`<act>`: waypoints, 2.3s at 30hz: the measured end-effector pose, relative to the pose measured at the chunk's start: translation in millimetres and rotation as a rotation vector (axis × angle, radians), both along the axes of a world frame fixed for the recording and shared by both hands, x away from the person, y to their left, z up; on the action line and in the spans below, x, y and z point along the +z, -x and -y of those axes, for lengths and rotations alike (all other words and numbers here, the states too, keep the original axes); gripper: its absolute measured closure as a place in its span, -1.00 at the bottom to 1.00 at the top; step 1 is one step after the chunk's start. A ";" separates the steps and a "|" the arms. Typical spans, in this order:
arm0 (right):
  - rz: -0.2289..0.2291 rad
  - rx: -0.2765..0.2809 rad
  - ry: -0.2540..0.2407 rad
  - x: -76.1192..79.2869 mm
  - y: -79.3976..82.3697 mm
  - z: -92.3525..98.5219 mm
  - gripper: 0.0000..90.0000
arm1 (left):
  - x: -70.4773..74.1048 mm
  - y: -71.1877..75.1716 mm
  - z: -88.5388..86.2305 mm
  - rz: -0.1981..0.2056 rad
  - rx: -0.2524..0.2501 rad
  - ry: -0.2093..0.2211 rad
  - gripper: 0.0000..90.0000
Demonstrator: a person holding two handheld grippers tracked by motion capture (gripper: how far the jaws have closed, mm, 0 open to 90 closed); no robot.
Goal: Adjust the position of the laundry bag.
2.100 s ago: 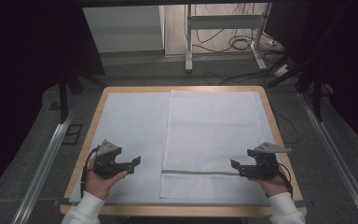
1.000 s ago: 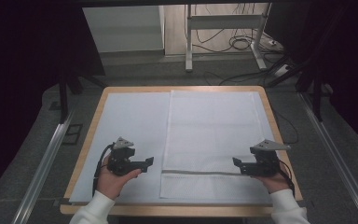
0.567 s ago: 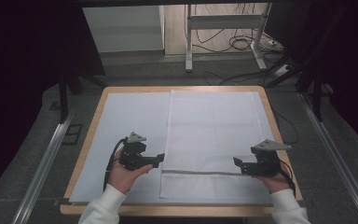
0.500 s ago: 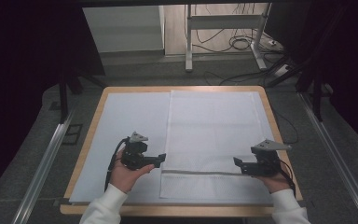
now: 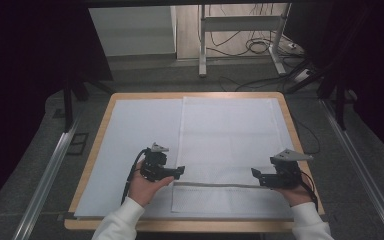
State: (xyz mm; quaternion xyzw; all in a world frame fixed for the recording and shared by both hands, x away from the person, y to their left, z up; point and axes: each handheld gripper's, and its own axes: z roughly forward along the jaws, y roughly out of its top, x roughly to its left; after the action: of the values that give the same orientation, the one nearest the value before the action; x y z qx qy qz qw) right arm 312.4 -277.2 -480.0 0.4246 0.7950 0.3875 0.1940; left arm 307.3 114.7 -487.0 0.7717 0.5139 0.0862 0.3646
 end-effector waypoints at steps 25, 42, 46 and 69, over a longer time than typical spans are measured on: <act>-0.005 -0.019 0.020 -2.1 -1.0 0.6 -0.65 | -29.6 -23.2 11.8 -0.093 0.002 -0.020 -0.17; 0.011 -0.037 0.012 1.5 -1.0 5.1 -0.65 | -36.5 -27.3 15.0 -0.113 -0.005 -0.008 0.11; 0.018 -0.053 0.007 3.5 -0.9 8.5 -0.65 | -36.7 -26.5 15.0 -0.111 -0.008 -0.006 0.23; 0.019 -0.078 0.003 7.1 -2.7 11.0 -0.64 | -40.6 -25.9 15.5 -0.074 -0.040 -0.021 0.91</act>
State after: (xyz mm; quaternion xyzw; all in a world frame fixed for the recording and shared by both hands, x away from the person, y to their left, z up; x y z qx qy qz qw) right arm 315.1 -288.2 -472.9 0.4512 0.7767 0.3823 0.2169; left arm 333.2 99.3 -527.7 0.7881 0.5109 0.0555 0.3389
